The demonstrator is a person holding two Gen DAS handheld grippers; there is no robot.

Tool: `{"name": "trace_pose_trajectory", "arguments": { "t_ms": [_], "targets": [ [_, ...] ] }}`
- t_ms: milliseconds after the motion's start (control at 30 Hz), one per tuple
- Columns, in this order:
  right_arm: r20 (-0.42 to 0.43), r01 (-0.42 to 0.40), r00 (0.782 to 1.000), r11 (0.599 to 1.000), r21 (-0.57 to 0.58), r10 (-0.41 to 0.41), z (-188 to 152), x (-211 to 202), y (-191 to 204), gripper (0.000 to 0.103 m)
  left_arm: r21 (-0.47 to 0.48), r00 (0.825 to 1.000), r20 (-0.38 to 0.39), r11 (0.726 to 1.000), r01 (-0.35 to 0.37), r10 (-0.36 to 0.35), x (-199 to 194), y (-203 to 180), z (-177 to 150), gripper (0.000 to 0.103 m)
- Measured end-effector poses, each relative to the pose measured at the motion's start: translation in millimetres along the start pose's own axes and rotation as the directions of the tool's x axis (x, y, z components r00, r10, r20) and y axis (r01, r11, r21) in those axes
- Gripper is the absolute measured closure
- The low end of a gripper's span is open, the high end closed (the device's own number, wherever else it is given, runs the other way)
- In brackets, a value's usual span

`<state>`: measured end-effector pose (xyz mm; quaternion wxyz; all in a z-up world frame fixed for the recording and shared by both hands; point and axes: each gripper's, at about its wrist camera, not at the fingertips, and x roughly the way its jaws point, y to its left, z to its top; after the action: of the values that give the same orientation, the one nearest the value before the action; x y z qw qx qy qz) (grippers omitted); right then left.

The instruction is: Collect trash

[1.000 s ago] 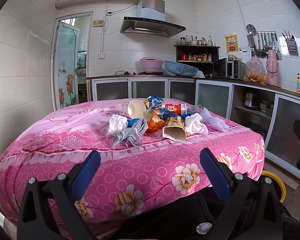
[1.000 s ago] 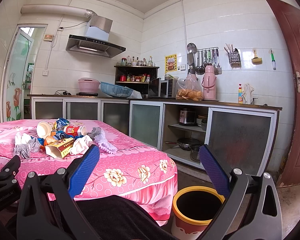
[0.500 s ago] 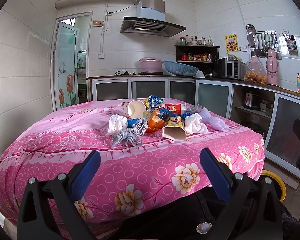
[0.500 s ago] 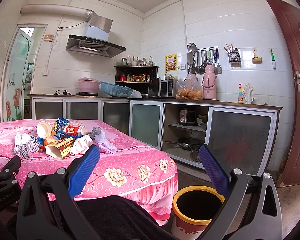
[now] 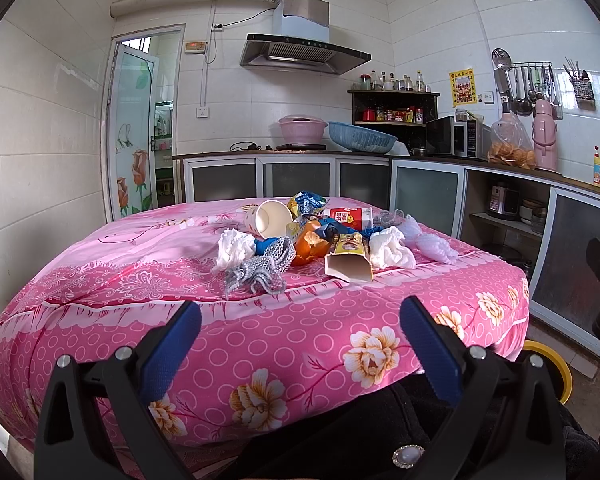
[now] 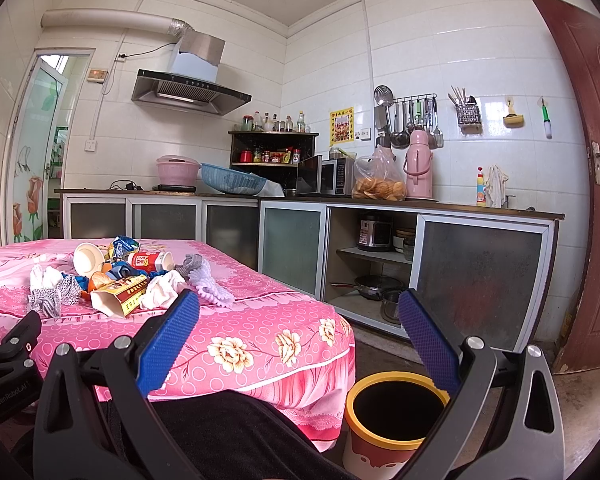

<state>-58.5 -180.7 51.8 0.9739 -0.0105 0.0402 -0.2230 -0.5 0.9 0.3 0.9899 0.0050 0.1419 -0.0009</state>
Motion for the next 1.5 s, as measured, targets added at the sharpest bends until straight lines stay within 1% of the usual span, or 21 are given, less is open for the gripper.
{"name": "trace_pose_trajectory", "arguments": {
  "t_ms": [1500],
  "targets": [
    [0.002, 0.004, 1.0, 1.0, 0.007, -0.004, -1.3, -2.2, -4.5, 0.008, 0.002, 1.0, 0.004, 1.0, -0.001, 0.001, -0.9, -2.5, 2.6, 0.007]
  ]
}}
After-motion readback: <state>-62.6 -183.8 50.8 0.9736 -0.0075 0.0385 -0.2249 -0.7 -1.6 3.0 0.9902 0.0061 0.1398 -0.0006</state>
